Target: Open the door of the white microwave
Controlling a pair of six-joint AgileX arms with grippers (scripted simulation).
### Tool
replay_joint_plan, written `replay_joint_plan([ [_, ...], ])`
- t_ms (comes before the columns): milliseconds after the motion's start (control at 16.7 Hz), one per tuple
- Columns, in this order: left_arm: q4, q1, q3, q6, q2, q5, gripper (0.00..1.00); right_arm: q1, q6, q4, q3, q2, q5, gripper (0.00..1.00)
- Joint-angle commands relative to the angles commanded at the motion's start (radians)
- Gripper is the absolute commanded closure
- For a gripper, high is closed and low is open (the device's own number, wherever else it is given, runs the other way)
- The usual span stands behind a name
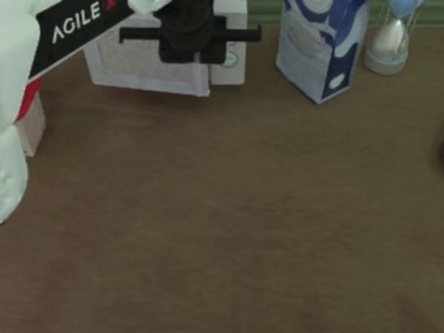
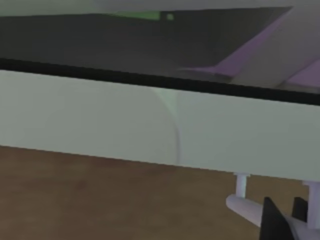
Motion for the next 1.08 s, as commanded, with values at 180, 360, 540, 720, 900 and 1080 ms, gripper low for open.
replay_joint_plan([
  [180,0.0,0.0,0.0,0.0,0.0,0.0,1.0,0.0,0.0,0.0,0.0,0.0,0.0,0.0],
  [360,0.0,0.0,0.0,0.0,0.0,0.0,1.0,0.0,0.0,0.0,0.0,0.0,0.0,0.0],
  [540,0.0,0.0,0.0,0.0,0.0,0.0,1.0,0.0,0.0,0.0,0.0,0.0,0.0,0.0],
  [720,0.01,-0.007,-0.018,0.006,-0.007,0.011,1.0,0.0,0.0,0.0,0.0,0.0,0.0,0.0],
  [900,0.043,0.005,-0.085,0.048,-0.051,0.028,1.0,0.0,0.0,0.0,0.0,0.0,0.0,0.0],
  [1080,0.065,0.01,-0.128,0.078,-0.079,0.04,1.0,0.0,0.0,0.0,0.0,0.0,0.0,0.0],
])
